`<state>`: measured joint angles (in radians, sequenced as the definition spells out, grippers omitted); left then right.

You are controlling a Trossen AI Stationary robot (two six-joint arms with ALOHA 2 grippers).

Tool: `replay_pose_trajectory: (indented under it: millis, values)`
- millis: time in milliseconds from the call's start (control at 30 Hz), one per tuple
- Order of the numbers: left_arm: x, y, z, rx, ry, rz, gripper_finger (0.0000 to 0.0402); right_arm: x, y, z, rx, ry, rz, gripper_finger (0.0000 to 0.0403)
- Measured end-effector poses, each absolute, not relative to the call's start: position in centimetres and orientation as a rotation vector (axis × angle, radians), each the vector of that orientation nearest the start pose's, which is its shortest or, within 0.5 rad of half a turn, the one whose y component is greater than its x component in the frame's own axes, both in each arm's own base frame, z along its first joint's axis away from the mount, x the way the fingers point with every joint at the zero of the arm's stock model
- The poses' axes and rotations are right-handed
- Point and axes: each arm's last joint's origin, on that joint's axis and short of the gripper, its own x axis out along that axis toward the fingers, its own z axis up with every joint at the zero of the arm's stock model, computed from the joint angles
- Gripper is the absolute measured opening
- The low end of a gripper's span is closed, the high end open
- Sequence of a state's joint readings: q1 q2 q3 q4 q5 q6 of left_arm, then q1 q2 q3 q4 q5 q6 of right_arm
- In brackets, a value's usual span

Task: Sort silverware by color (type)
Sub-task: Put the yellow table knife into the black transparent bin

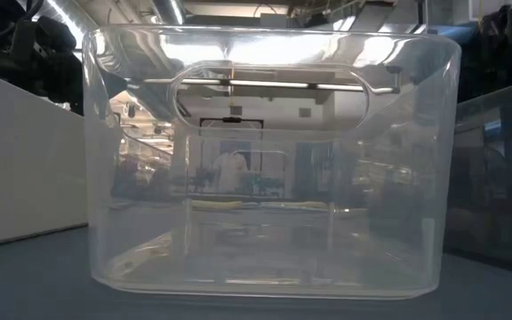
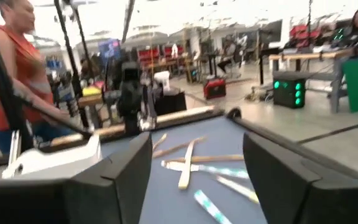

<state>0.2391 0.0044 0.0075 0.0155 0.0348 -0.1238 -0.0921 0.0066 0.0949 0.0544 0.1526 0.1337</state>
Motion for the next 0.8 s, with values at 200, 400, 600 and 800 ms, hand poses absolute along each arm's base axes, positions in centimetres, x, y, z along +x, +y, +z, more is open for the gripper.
replay_pose_trajectory:
  millis: [200, 400, 600, 800]
  values:
    - [9.5, 2.2, 16.7, -0.121, -0.031, 0.203, 0.0004, 8.4, -1.5, 23.9, 0.141, -0.199, -0.317, 0.0248]
    - [9.5, 2.2, 16.7, -0.121, -0.032, 0.203, 0.0004, 8.6, -2.0, 28.0, 0.235, -0.055, -0.515, 0.0248]
    - [9.5, 2.2, 16.7, -0.121, -0.032, 0.203, 0.0004, 9.1, -2.5, 31.1, 0.304, 0.155, -0.744, 0.0248]
    - [9.5, 2.2, 16.7, -0.121, -0.031, 0.203, 0.0004, 10.6, -2.8, 31.7, 0.441, 0.340, -0.909, 0.0248]
